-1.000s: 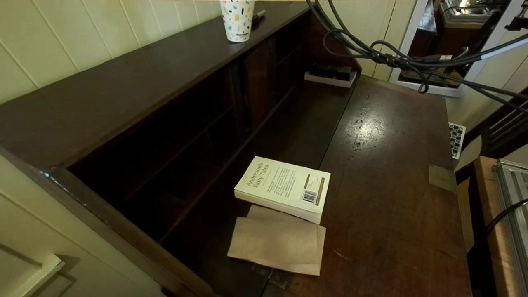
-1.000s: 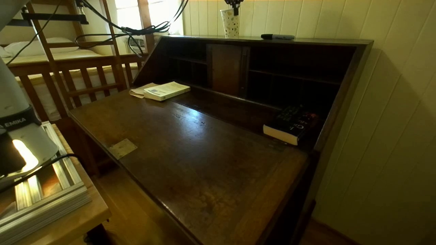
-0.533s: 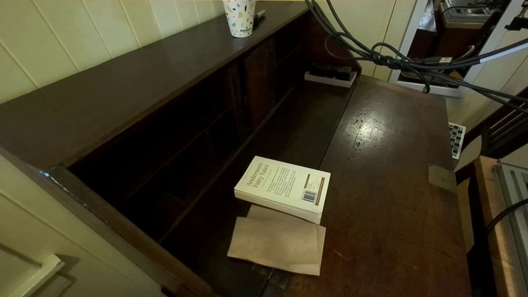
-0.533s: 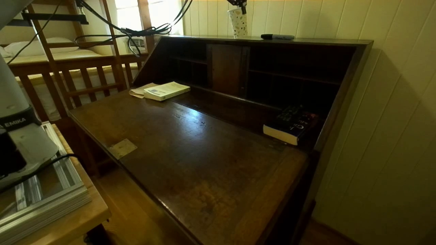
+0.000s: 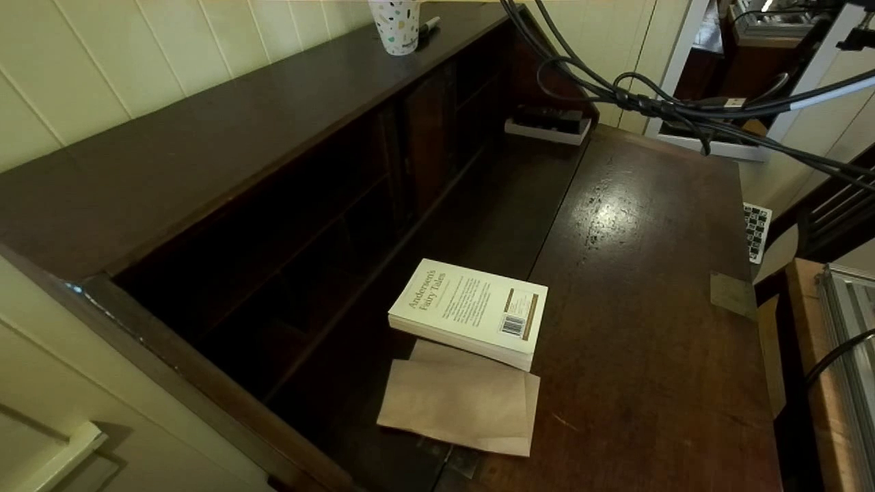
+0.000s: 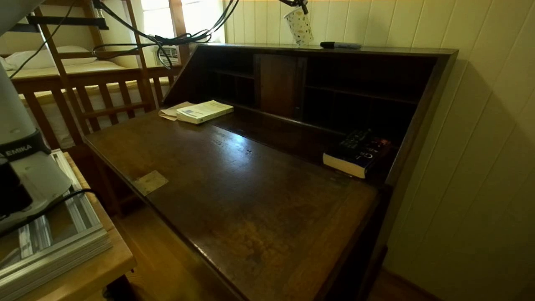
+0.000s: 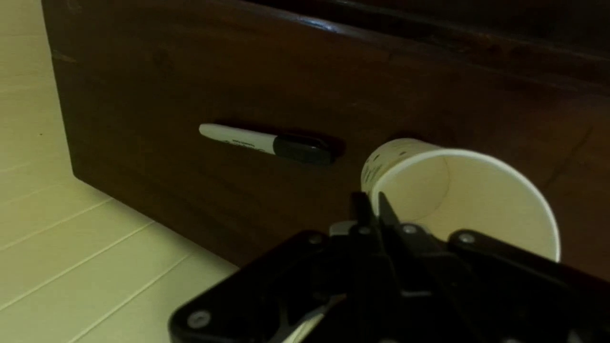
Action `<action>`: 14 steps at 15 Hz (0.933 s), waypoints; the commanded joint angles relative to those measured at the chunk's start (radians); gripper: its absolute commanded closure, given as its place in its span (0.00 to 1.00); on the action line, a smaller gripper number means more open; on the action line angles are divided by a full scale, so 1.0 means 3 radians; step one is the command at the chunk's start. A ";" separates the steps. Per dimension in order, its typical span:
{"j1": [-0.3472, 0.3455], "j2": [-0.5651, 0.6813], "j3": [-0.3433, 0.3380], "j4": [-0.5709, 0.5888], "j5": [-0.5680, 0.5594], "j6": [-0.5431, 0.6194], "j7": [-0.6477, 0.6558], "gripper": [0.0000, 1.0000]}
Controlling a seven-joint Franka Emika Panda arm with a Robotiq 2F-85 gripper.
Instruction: Take the marker out of the coffee cup then place the coffee cup upside down.
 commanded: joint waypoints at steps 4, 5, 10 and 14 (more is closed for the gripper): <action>0.0141 0.0101 -0.0117 0.0002 -0.0243 0.0162 -0.0139 0.99; 0.0160 0.0101 -0.0131 0.0001 -0.0270 0.0163 -0.0147 0.99; 0.0259 0.0131 -0.0216 0.0000 -0.0419 0.0126 -0.0213 0.99; 0.0337 0.0179 -0.0270 0.0001 -0.0536 0.0148 -0.0285 0.99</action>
